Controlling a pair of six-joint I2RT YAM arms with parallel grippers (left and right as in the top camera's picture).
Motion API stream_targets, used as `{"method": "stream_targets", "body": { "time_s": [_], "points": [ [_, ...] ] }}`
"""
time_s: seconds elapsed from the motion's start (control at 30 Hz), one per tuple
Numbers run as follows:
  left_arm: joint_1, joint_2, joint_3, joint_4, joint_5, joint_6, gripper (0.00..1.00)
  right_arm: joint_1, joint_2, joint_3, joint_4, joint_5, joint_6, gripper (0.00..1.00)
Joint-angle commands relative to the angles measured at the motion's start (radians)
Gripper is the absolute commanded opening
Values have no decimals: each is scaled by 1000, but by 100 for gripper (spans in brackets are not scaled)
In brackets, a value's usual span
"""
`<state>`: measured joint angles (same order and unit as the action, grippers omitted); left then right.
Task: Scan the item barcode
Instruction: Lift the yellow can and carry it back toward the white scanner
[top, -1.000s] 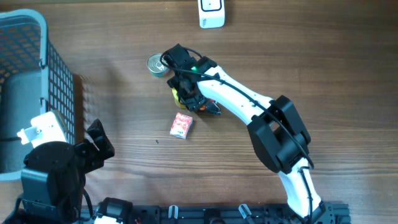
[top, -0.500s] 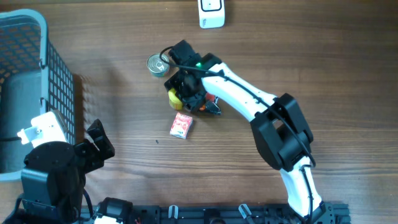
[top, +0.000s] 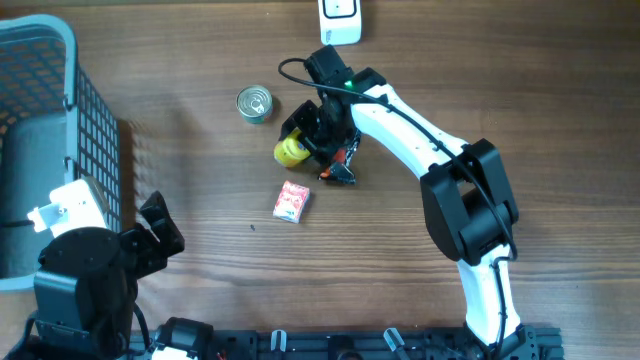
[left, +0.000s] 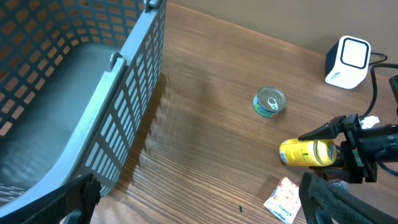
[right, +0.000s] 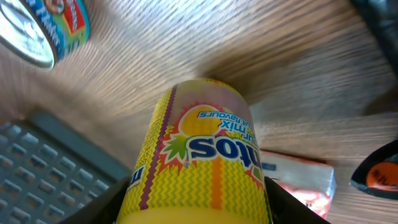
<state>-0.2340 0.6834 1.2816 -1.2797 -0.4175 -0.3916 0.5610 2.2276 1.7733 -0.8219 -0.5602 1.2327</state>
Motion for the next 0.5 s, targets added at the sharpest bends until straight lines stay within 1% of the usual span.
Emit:
{"method": "stream_targets", "body": {
  "time_s": [0.0, 0.13, 0.27, 0.4, 0.47],
  "points": [
    [-5, -3, -6, 3, 9, -13, 100, -10, 9, 7, 7, -109, -59, 60],
    [-5, -3, -6, 3, 9, -13, 100, -44, 9, 7, 7, -291, -157, 56],
    [-5, -3, -6, 1, 9, -13, 100, -93, 9, 7, 5, -479, -266, 55],
    [-5, -3, -6, -9, 9, -13, 100, -136, 9, 7, -5, -629, -317, 54],
    [-5, -3, -6, -13, 9, -14, 100, -152, 9, 7, -5, -666, -317, 54]
  ]
}}
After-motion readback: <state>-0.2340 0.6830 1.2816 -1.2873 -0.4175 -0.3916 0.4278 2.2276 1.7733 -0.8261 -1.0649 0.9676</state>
